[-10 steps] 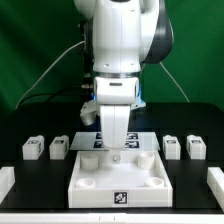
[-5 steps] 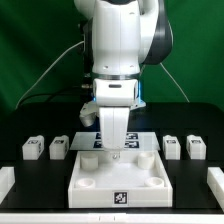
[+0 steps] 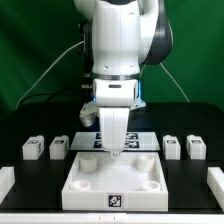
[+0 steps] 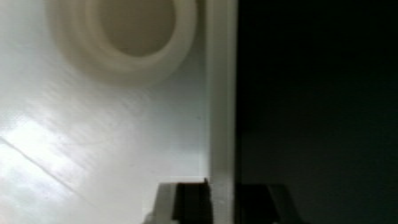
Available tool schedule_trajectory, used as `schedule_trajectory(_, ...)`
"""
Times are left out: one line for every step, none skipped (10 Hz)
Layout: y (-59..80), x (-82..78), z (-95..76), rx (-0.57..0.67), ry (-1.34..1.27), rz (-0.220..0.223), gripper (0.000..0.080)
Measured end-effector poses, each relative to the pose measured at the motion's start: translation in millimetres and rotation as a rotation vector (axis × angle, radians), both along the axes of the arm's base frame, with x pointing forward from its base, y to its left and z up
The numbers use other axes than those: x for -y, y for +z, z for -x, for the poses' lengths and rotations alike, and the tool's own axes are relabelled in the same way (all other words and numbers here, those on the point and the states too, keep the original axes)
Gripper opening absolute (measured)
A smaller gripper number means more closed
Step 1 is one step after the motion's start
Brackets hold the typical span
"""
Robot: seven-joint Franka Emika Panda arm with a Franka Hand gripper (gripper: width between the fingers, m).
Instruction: Assemble one leg
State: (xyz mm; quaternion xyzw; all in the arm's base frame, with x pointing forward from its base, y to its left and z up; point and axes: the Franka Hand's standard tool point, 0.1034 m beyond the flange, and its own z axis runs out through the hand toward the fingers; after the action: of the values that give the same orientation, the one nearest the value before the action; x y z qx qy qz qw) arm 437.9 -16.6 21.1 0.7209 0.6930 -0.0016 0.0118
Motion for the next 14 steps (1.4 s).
schedule_trajectory(0.0,0.0,0.0,0.000,0.000,0.000,0.0057)
schedule_trajectory(0.0,0.0,0.0,0.000,0.000,0.000,0.0057)
schedule_trajectory(0.0,0.0,0.0,0.000,0.000,0.000,0.0057)
schedule_trajectory(0.0,0.0,0.0,0.000,0.000,0.000,0.0057)
schedule_trajectory(0.2,-1.7,-1.3,-0.002,0.004,0.000,0.0057)
schedule_trajectory(0.5,-8.1,-8.2,-0.003,0.018,-0.002,0.0057)
schedule_trajectory(0.3,-15.9,-16.3,0.006,0.032,-0.008,0.0057)
schedule_trajectory(0.7,-26.3,-23.1,0.015,0.048,-0.016,0.0057)
schedule_trajectory(2.9,-38.5,-28.2,0.024,0.065,-0.025,0.0057)
schedule_trajectory(3.7,-54.4,-34.1,0.032,0.038,-0.036,0.0057)
schedule_trajectory(2.0,-72.2,-41.5,0.039,0.020,-0.047,0.0057)
schedule_trajectory(0.5,-81.1,-49.0,0.045,-0.001,-0.052,0.0057)
schedule_trajectory(0.5,-81.0,-54.6,0.051,-0.030,-0.050,0.0057)
schedule_trajectory(0.4,-80.9,-54.7,0.044,-0.032,-0.047,0.0057)
